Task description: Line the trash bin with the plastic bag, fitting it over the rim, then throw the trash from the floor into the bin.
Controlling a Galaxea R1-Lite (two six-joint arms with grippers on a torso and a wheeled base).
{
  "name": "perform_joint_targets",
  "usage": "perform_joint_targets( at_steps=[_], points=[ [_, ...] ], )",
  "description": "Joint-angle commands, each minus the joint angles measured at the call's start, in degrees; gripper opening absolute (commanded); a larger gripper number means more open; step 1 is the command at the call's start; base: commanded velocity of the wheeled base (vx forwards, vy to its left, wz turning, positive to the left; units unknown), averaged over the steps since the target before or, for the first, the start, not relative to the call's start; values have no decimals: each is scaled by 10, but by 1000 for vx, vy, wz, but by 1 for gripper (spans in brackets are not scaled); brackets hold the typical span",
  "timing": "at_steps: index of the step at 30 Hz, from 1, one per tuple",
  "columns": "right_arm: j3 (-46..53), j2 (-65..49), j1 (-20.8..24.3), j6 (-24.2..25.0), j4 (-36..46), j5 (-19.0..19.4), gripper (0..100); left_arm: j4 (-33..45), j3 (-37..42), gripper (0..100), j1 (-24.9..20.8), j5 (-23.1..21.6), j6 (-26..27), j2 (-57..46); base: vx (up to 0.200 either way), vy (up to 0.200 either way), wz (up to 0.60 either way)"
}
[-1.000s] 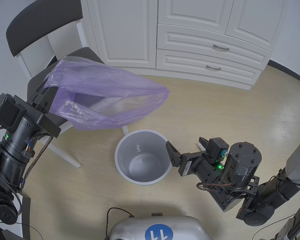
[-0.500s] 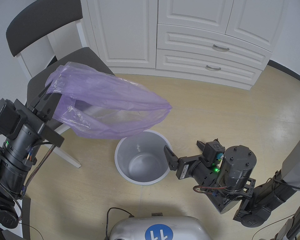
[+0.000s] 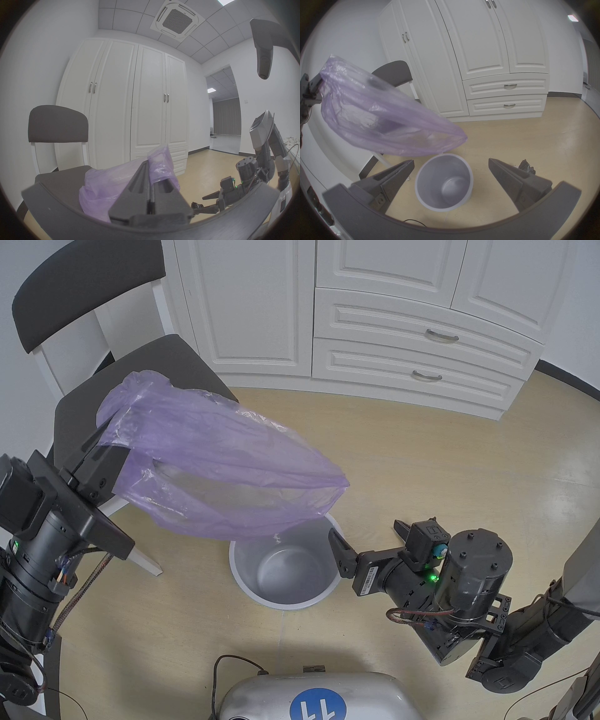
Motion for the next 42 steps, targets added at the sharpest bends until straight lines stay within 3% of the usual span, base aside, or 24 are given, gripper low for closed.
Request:
perform_joint_targets(
  at_steps=[1, 12, 18, 28, 42],
  points=[
    [1, -12, -2, 0, 0, 0, 100, 0, 3, 0, -2, 0, 1, 0, 0, 0, 0],
    [5, 24, 4, 1, 1, 2, 100, 0, -7, 0, -28, 2, -1, 0, 0, 0, 0],
    [6, 33, 3, 1, 0, 2, 100, 0, -20, 0, -38, 34, -1, -4, 0, 0, 0],
    [14, 43, 6, 1, 1, 4, 100, -1, -38, 0, -39, 50, -4, -3, 0, 0, 0],
    [38, 100, 65, 24, 0, 6, 100, -1, -54, 0, -48, 97, -1, 5, 0, 0, 0]
  ],
)
